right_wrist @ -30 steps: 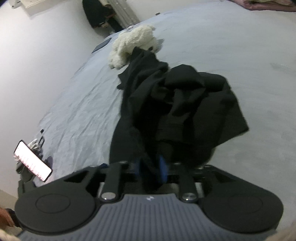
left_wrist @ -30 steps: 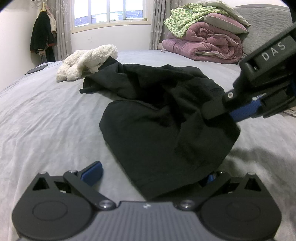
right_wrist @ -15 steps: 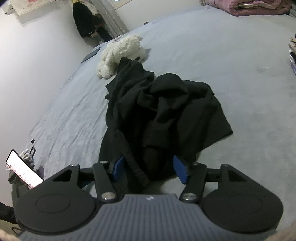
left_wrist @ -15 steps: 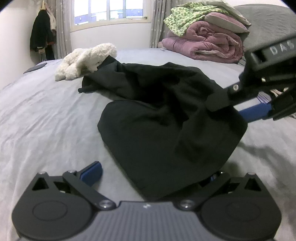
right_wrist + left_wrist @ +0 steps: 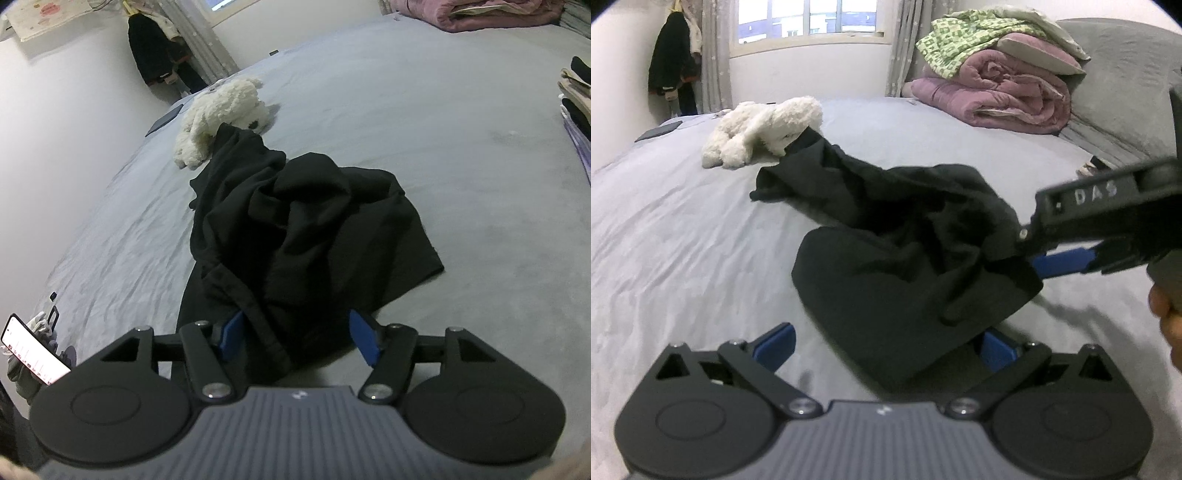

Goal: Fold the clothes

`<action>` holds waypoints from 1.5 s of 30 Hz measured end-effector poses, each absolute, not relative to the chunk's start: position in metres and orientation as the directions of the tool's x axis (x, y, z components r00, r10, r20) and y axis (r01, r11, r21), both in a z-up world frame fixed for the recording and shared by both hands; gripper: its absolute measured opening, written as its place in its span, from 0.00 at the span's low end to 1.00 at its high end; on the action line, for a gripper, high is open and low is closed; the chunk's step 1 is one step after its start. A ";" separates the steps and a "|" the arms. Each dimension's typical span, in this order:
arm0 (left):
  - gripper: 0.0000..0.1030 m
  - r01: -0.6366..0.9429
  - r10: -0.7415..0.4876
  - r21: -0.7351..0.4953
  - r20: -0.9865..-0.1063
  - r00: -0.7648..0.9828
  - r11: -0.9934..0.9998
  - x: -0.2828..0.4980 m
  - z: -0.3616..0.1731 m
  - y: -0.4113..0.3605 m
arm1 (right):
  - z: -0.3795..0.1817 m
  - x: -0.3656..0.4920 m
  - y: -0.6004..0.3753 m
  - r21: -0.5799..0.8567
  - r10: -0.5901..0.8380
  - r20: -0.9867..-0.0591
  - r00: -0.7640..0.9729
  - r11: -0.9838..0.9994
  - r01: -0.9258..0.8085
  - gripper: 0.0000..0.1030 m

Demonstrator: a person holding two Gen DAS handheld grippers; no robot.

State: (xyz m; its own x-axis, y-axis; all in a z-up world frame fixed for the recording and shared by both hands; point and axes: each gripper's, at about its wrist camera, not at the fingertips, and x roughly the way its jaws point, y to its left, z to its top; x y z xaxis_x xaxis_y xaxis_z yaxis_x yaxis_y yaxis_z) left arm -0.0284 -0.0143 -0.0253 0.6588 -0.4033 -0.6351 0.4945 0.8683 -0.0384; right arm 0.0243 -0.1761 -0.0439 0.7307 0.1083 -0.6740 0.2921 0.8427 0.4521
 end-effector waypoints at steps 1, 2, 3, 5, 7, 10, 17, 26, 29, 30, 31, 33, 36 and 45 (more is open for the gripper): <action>0.98 0.499 -0.409 -0.045 -0.637 0.653 0.866 -0.026 -0.025 -0.014 | -0.044 0.024 -0.177 0.452 0.105 -0.674 0.731 0.841 0.296 0.64; 0.96 0.501 -0.415 -0.054 -0.641 0.645 0.864 -0.024 -0.024 -0.014 | -0.045 0.024 -0.178 0.452 0.102 -0.675 0.730 0.840 0.300 0.64; 0.94 0.503 -0.421 -0.067 -0.646 0.636 0.862 -0.021 -0.025 -0.014 | -0.045 0.025 -0.179 0.451 0.100 -0.676 0.730 0.839 0.304 0.64; 0.90 0.504 -0.432 -0.092 -0.656 0.618 0.859 -0.014 -0.026 -0.013 | -0.045 0.025 -0.181 0.448 0.095 -0.678 0.729 0.840 0.307 0.64; 0.87 0.504 -0.440 -0.110 -0.665 0.604 0.857 -0.009 -0.029 -0.013 | -0.045 0.025 -0.182 0.441 0.091 -0.679 0.728 0.844 0.306 0.64; 0.85 0.509 -0.454 -0.130 -0.668 0.590 0.851 -0.004 -0.032 -0.013 | -0.045 0.026 -0.184 0.438 0.087 -0.681 0.727 0.844 0.310 0.64; 0.82 0.509 -0.485 -0.175 -0.658 0.576 0.843 0.002 -0.036 -0.010 | -0.046 0.027 -0.184 0.437 0.068 -0.673 0.736 0.840 0.321 0.64; 0.70 0.511 -0.504 -0.201 -0.648 0.571 0.836 0.001 -0.037 -0.008 | -0.045 0.029 -0.185 0.433 0.047 -0.662 0.748 0.838 0.331 0.60; 0.70 0.510 -0.507 -0.206 -0.647 0.569 0.835 0.001 -0.038 -0.009 | -0.045 0.029 -0.185 0.438 0.051 -0.661 0.748 0.836 0.331 0.55; 0.70 0.510 -0.508 -0.208 -0.647 0.568 0.835 0.001 -0.039 -0.009 | -0.044 0.029 -0.185 0.438 0.051 -0.661 0.749 0.836 0.330 0.53; 0.70 0.509 -0.509 -0.211 -0.648 0.567 0.835 0.001 -0.039 -0.009 | -0.044 0.029 -0.185 0.438 0.050 -0.661 0.749 0.836 0.330 0.52; 0.70 0.507 -0.512 -0.218 -0.647 0.565 0.834 0.001 -0.039 -0.009 | -0.043 0.028 -0.186 0.442 0.049 -0.658 0.752 0.833 0.332 0.44; 0.70 0.505 -0.517 -0.226 -0.645 0.563 0.833 0.001 -0.040 -0.009 | -0.041 0.027 -0.187 0.459 0.057 -0.649 0.759 0.825 0.330 0.31; 0.69 0.518 -0.540 -0.246 -0.637 0.551 0.819 0.004 -0.033 -0.015 | -0.028 0.017 -0.196 0.472 -0.002 -0.598 0.802 0.807 0.354 0.00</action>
